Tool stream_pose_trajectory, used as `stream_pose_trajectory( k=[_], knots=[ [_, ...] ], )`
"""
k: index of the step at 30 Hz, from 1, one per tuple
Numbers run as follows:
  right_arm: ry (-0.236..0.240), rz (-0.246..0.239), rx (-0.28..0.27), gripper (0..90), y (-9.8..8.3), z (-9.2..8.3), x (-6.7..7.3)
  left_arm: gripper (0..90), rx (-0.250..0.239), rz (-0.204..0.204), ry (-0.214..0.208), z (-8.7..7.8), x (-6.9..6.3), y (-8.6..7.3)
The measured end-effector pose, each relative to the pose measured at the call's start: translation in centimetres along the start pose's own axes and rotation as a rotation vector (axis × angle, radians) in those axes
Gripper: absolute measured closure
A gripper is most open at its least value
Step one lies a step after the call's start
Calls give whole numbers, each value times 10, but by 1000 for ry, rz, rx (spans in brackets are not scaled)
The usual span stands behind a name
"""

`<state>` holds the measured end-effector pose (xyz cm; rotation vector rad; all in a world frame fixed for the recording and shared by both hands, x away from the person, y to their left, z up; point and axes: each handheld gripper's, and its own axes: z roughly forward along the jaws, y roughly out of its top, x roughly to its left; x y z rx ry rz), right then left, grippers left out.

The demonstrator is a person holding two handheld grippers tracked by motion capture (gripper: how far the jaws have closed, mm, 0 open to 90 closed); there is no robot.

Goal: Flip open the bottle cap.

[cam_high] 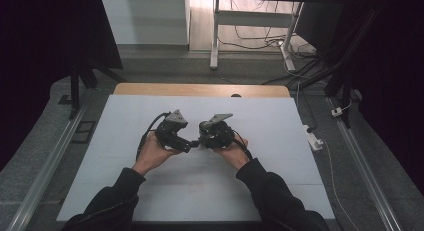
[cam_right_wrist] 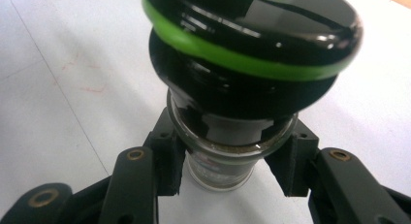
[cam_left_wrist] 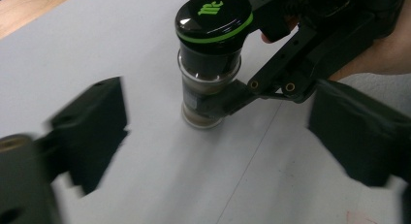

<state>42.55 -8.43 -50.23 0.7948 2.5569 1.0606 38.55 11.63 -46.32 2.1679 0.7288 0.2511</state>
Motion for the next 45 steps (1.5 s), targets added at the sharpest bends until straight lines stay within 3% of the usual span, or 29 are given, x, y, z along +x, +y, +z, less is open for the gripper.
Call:
stream_pose_trajectory(
  k=[3, 10, 13, 19, 23, 45],
  knots=[
    [0, 0, 1, 522, 0, 0, 0, 342, 1, 20, 4, 1, -1, 2],
    [0, 0, 2, 522, 0, 0, 0, 747, -13, 6, -7, -1, 3, 3],
    [0, -1, 2, 522, 0, 0, 0, 881, 10, 8, -18, 2, 3, 4],
    [-2, -4, 0, 523, 0, 0, 0, 885, 53, 27, -14, 14, 0, 4],
    [2, 6, 1, 523, 0, 0, 0, 885, 55, 27, -7, 19, -1, 5],
    [-3, 0, 5, 523, 1, 0, 1, 886, 19, 22, -6, 8, -6, 15]
  ],
)
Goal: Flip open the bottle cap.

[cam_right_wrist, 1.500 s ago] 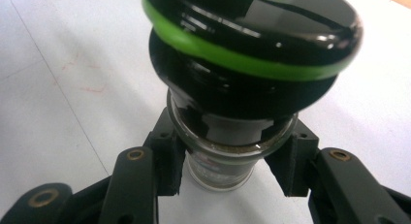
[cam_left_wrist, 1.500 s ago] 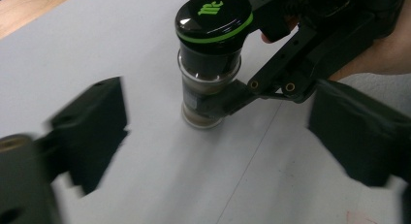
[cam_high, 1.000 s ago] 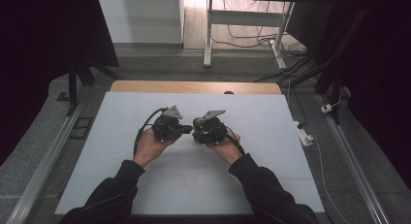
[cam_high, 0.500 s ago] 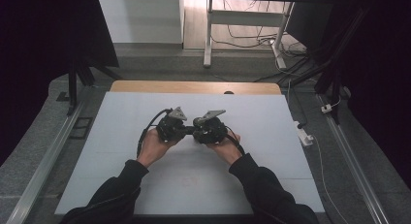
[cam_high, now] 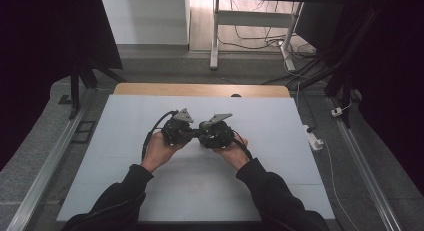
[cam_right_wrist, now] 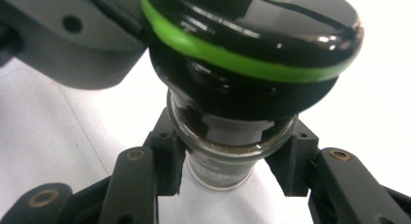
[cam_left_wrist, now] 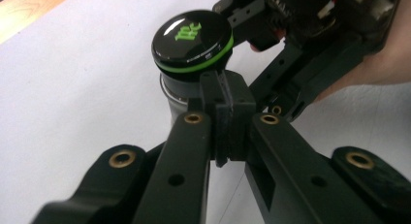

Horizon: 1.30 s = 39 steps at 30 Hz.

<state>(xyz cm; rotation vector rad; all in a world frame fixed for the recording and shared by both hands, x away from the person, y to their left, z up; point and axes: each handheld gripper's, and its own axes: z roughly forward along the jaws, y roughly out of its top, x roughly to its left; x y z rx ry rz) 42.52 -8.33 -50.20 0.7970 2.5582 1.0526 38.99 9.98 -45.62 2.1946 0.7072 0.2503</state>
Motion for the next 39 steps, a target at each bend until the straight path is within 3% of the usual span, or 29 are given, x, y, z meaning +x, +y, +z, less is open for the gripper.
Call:
stream_pose_trajectory(
  k=[20, 26, 33, 39],
  knots=[
    [7, 13, 7, 524, 0, 0, -2, 887, -22, -15, 27, -4, 11, 9],
    [6, 1, 11, 524, 1, 0, -1, 887, -42, -39, 44, -5, 17, 12],
    [7, -11, 8, 523, 0, 0, -2, 886, -24, -56, 67, 0, 27, 11],
    [11, -8, 4, 519, 0, 0, -2, 873, -27, -54, 65, 0, 25, 10]
  ],
)
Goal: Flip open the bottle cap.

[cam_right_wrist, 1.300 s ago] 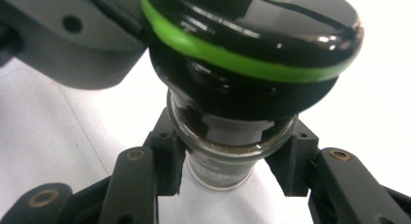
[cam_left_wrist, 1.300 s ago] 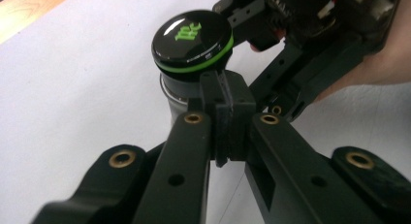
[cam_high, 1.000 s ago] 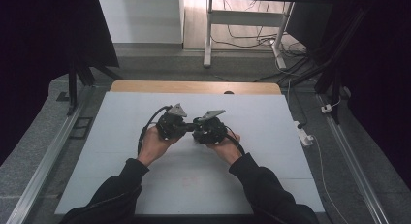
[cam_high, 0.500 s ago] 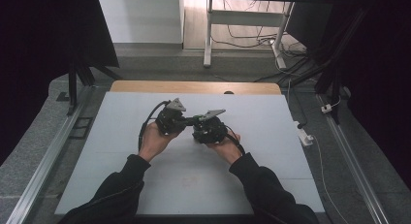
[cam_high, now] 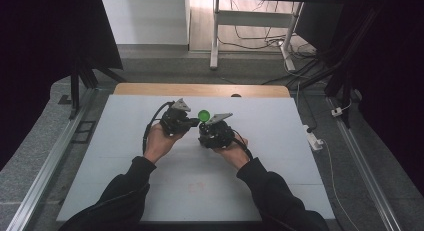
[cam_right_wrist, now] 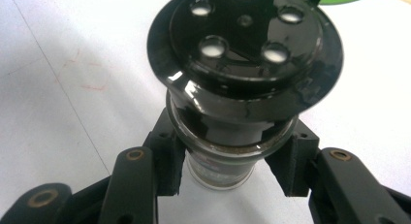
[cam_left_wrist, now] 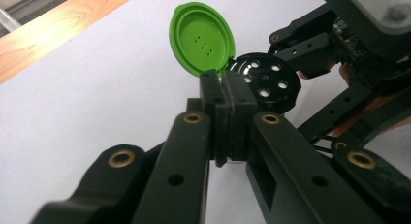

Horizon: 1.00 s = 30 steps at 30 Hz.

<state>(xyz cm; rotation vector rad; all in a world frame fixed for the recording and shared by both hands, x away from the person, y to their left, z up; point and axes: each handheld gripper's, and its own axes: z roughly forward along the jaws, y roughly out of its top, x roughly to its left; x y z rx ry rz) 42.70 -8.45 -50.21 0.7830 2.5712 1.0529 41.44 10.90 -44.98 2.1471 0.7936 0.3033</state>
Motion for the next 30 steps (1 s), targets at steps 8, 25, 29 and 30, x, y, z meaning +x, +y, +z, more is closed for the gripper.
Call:
stream_pose_trajectory(
  k=[8, 25, 29, 30],
  knots=[
    [1, 10, -1, 480, 0, 0, 0, 809, -12, 4, -12, -7, -3, 0],
    [29, 40, -34, 324, 2, -15, 6, 502, 9, 8, -22, -29, -13, -15],
    [22, 43, -26, 301, 0, -18, 7, 425, 10, -12, -32, -33, -15, -20],
    [23, 45, -26, 293, -1, -19, 8, 406, 10, -15, -35, -34, -16, -22]
  ],
)
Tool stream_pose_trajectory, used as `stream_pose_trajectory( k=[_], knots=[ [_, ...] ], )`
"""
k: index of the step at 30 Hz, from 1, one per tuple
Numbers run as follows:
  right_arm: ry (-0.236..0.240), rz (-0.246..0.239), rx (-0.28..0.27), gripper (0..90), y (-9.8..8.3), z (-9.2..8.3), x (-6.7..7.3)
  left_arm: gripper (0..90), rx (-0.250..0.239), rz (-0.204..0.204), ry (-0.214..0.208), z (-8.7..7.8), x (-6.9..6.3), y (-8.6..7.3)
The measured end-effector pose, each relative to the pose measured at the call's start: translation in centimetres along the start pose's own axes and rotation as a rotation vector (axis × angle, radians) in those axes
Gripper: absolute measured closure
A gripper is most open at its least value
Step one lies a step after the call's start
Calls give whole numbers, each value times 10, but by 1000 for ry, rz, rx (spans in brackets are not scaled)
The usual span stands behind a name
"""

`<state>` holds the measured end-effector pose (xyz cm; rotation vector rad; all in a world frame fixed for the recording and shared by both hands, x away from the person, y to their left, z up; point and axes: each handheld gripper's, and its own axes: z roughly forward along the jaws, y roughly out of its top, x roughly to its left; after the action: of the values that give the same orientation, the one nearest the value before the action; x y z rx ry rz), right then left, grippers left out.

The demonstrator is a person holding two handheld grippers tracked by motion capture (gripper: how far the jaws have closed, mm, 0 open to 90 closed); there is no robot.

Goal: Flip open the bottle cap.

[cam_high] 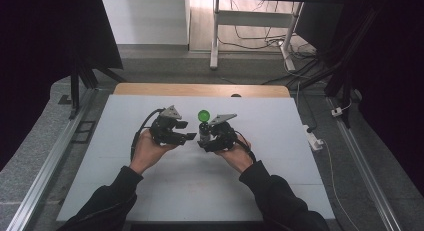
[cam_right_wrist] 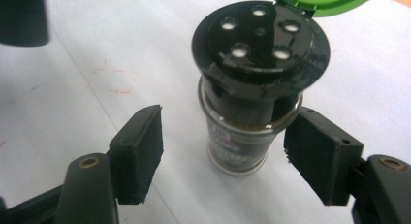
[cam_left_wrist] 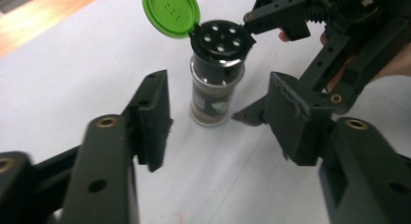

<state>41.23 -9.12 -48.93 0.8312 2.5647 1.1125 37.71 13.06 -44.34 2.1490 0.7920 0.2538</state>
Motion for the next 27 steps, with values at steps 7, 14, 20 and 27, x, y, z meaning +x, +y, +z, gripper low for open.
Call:
stream_pose_trajectory(
  k=[7, 14, 20, 27],
  knots=[
    [21, 5, 2, 216, -4, -11, 3, 208, 29, -20, 9, -6, -5, -11],
    [37, 17, 7, 126, -8, -24, 4, 104, 46, -42, -1, -14, -10, -24],
    [62, 29, -9, 56, -9, -35, 8, 41, 34, -65, -26, -25, -15, -35],
    [96, 10, 11, 13, -16, -51, 15, 20, 5, -55, -58, -42, -25, -50]
  ],
)
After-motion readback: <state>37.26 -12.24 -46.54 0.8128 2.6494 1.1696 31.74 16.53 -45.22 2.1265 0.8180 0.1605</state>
